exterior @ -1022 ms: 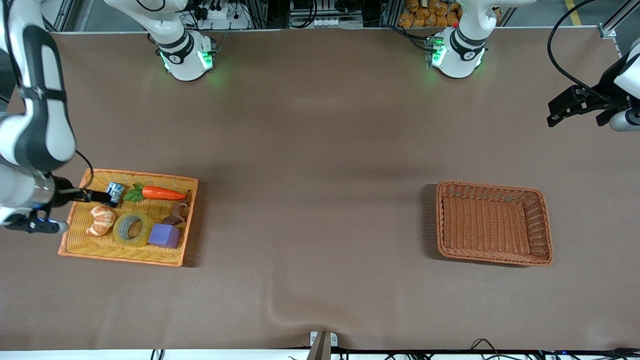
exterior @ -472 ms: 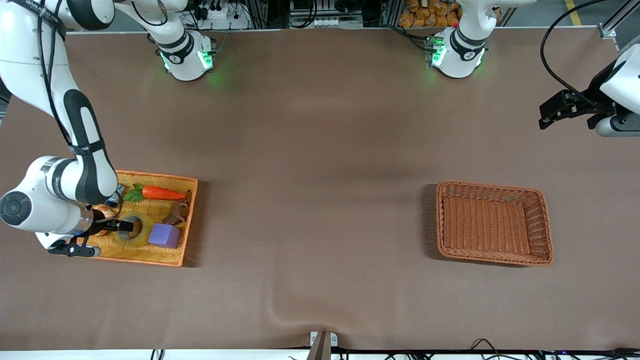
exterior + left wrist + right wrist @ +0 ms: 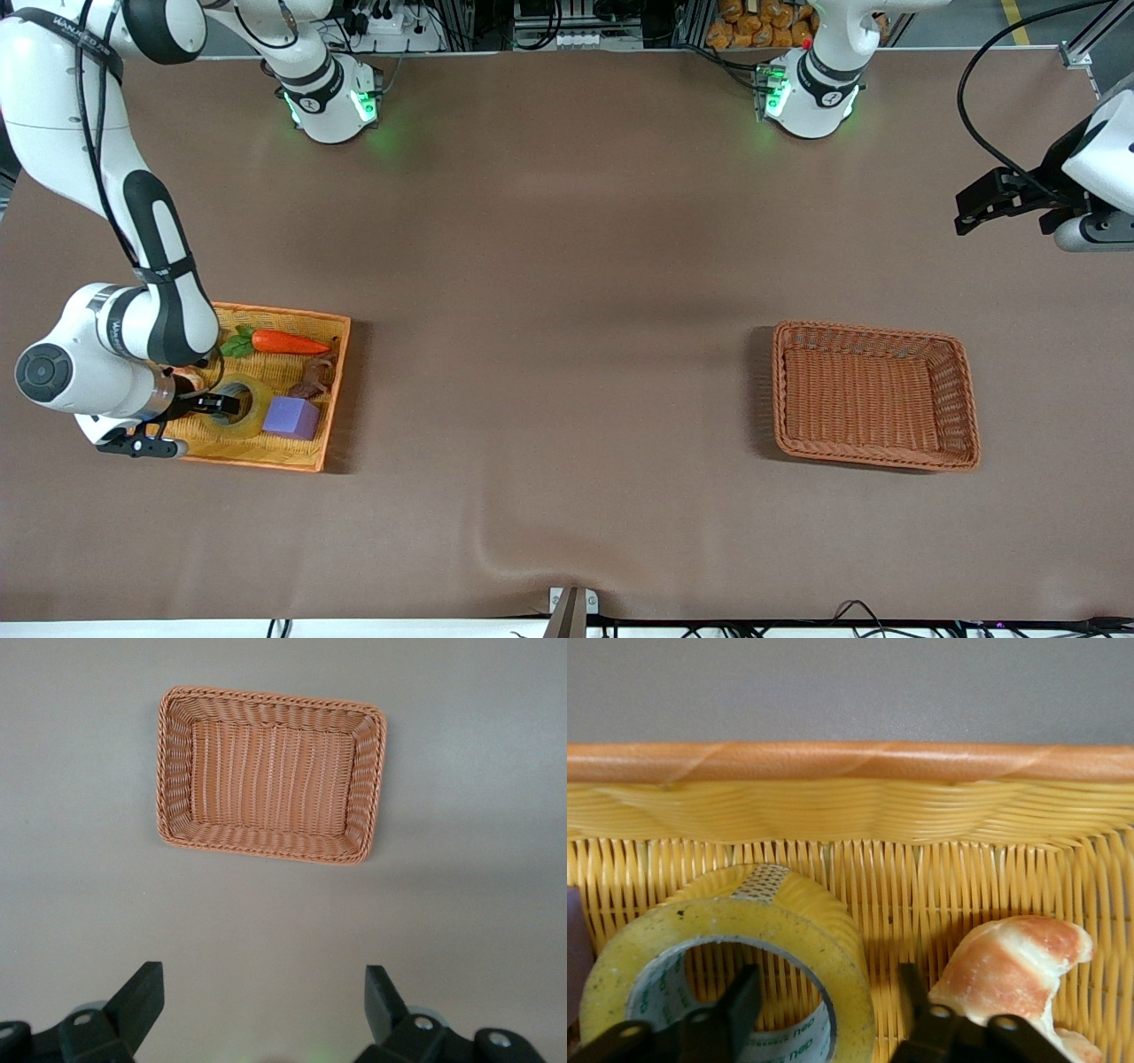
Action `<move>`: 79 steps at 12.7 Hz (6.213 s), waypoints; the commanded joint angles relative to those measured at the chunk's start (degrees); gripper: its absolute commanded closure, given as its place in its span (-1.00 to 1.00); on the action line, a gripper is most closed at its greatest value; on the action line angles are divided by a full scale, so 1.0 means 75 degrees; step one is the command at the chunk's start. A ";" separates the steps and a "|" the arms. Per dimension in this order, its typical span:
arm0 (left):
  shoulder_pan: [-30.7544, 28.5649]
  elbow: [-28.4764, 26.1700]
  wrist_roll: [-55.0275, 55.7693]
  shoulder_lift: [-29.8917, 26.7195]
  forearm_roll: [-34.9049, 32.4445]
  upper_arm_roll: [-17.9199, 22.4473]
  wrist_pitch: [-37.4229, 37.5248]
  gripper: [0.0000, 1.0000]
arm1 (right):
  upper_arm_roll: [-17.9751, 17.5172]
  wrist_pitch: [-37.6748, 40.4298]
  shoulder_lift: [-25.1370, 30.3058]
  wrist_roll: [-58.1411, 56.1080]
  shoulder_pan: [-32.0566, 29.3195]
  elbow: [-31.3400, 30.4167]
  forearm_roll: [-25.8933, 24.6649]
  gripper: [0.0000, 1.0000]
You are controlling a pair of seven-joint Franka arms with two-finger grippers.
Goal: Transfer tape with both arms
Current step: 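Close the right gripper on the tape roll's rim, then carry the tape roll with the right gripper toward the table middle, then set the tape down and open the right gripper while the left gripper approaches, then grasp the tape roll rim with the left gripper, then carry the tape roll with the left gripper into the brown basket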
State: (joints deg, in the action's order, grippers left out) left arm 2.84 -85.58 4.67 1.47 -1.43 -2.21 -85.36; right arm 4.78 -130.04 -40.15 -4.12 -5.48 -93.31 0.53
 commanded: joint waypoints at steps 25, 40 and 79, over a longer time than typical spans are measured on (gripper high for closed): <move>-0.0109 -0.0027 -0.0189 0.0565 0.0039 -0.0010 -0.0665 -1.00 | -0.0169 0.2200 0.1160 0.5678 0.4735 0.0957 0.1254 1.00; 0.0008 -0.0132 0.0010 0.0881 0.0283 -0.0045 -0.0959 -1.00 | -0.0111 0.0507 -0.0156 0.6832 0.6310 0.1719 0.1149 -1.00; 0.4591 0.0068 0.6442 0.4848 -0.0149 0.0047 -0.5511 1.00 | -0.0005 0.5303 0.5705 0.0233 0.0989 -0.0133 0.0281 -1.00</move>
State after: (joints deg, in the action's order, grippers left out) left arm 38.22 -84.13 49.89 44.80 -1.05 -3.18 -131.01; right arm 6.25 -89.09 -0.24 -2.93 3.70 -91.17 2.10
